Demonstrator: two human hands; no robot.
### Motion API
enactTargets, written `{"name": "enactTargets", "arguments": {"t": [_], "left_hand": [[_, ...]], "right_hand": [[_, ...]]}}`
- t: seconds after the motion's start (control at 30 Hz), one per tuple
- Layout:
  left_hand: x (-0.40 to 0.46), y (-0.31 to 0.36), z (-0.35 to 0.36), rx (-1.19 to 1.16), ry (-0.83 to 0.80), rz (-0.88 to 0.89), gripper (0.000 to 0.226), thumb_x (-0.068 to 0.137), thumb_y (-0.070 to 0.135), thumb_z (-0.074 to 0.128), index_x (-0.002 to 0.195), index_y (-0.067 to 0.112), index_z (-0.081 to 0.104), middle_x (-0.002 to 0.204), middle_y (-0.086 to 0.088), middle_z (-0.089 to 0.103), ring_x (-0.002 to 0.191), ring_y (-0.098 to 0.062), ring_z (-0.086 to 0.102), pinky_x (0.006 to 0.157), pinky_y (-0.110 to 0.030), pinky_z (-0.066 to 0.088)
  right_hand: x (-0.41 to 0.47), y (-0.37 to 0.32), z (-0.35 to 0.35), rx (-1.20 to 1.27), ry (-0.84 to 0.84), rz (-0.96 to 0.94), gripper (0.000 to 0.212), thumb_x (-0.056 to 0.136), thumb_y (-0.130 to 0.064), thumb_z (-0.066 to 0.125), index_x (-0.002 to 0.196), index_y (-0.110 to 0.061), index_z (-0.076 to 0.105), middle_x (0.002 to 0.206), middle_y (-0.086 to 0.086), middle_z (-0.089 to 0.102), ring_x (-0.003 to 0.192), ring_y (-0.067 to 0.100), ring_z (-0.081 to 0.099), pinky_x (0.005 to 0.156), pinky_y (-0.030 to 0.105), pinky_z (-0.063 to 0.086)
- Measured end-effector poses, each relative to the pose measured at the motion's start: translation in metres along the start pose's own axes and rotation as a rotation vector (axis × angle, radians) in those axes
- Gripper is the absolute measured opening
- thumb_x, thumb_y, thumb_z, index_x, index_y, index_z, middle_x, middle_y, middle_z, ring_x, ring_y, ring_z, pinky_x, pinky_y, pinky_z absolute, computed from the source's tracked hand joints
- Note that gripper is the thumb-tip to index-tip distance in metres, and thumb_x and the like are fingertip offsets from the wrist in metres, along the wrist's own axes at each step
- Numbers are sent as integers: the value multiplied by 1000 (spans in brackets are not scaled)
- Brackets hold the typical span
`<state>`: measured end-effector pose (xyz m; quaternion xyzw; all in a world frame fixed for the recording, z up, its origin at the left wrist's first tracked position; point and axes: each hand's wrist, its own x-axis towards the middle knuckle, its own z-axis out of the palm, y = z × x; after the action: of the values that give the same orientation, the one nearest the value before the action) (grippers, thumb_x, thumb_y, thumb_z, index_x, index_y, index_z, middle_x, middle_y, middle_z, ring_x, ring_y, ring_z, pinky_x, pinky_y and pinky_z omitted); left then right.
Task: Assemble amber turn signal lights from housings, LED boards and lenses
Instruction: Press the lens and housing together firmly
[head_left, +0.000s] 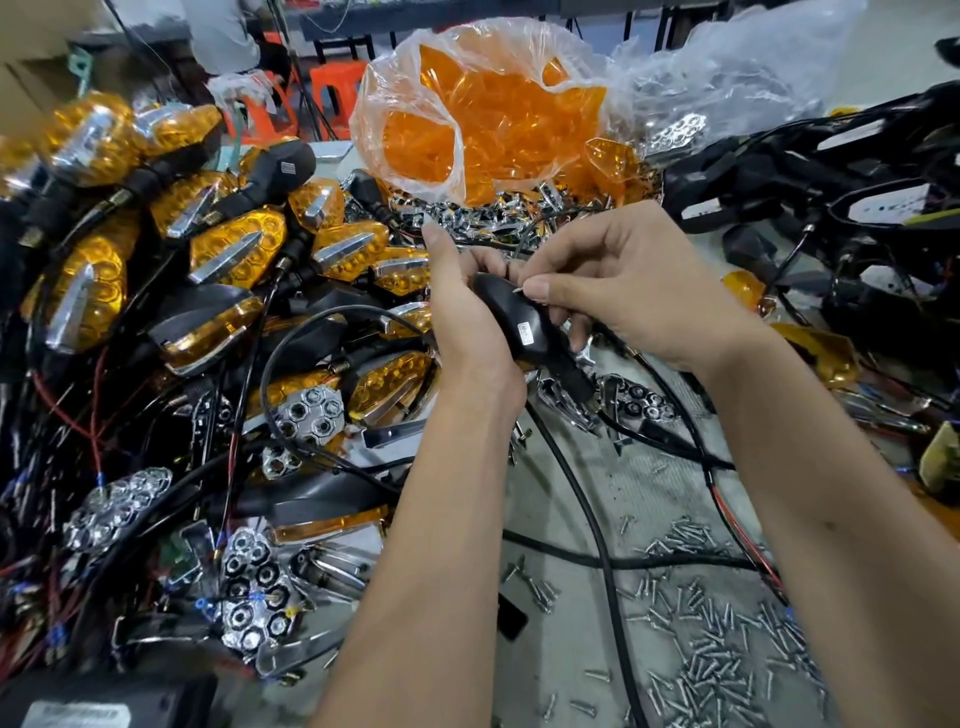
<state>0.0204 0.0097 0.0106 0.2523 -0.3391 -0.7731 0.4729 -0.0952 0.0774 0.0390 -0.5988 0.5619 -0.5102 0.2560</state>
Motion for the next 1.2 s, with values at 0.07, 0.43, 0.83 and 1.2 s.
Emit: {"name": "enactTargets", "arguments": {"t": [0.07,0.43,0.83,1.2], "left_hand": [[0,0,1,-4,3,-4,67,101,72,32,68,14,42,68,-10,41,64,-28,39,59,-38,33],[-2,-4,3,72,-7,27,66,103,69,30,66,16,41,66,-4,39,62,-24,39,60,-36,33],[-4,-4,4,34,-56,-4,65,104,66,32,66,14,39,64,-5,36,60,-20,37,58,-34,30],[-3,-1,3,-124,-17,-28,68,102,69,33,65,13,45,64,-6,48,58,-19,45,60,-32,39]], "right_hand": [[-1,0,-1,-14,-4,6,11,90,1,76,83,-8,77,73,13,72,59,18,66,49,30,56],[2,-2,-6,-75,1,40,9,90,-8,79,82,-5,77,63,10,66,52,17,61,46,30,56],[1,4,5,264,29,340,27,83,-9,84,67,-16,64,60,0,59,45,7,41,37,17,31],[-6,13,-10,234,-123,340,39,72,-42,87,88,-17,62,78,6,62,57,9,52,47,21,41]]}}
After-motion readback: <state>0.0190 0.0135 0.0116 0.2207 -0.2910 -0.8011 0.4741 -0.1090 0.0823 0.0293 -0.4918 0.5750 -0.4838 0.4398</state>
